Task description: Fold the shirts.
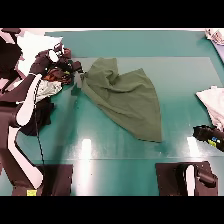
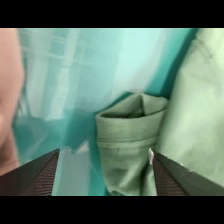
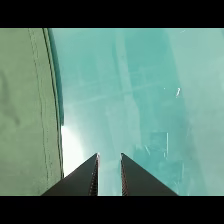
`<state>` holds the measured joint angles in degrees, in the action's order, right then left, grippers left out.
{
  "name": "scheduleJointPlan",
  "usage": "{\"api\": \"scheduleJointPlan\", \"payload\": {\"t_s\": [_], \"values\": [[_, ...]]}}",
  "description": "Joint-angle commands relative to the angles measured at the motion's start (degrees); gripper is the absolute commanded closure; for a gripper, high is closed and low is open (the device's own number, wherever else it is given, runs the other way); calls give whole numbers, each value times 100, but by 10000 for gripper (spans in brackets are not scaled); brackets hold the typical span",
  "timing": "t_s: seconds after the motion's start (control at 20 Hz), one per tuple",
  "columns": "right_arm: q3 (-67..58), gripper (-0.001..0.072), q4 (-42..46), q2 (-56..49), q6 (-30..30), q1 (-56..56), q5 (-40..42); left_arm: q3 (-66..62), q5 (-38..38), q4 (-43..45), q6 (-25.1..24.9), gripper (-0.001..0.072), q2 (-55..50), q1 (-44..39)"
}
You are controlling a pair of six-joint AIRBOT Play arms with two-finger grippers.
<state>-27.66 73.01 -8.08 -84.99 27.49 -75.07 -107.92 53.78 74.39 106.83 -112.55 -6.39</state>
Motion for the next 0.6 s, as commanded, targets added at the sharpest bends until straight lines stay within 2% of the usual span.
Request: {"api": "scheduleJointPlan", "payload": {"t_s": [0.0,0.25,0.3,0.4,0.45,0.55], "values": [[2,537,0,-2,-2,-2,2,13,-26,-55,22,77,-109,13],[2,537,-170,-2,-4,-2,-11,13,-15,-387,28,79,-328,13],[2,537,-247,-4,-2,-2,-11,15,-24,-452,28,161,-339,13],[2,537,-289,-2,-2,-2,-4,13,-94,-595,9,531,-345,13],[2,537,-291,-4,-4,-2,-9,11,-105,-634,11,676,-345,13],[4,537,-306,-4,-13,-2,-17,-68,151,-754,24,680,-341,13]]}}
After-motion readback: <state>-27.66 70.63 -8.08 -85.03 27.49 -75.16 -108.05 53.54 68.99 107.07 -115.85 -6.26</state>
